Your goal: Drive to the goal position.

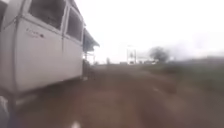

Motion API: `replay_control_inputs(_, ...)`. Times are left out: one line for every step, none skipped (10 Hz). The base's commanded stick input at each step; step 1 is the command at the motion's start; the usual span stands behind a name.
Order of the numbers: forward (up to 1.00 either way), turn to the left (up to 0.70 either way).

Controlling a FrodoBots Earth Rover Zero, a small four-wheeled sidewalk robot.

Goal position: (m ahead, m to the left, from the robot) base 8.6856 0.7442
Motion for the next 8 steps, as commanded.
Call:
replay_control_inputs(0.7, 0.0)
replay_control_inputs(0.7, 0.0)
replay_control_inputs(0.7, 0.0)
replay_control_inputs(0.7, 0.0)
replay_control_inputs(0.7, 0.0)
replay_control_inputs(0.7, 0.0)
replay_control_inputs(0.7, 0.0)
replay_control_inputs(0.7, 0.0)
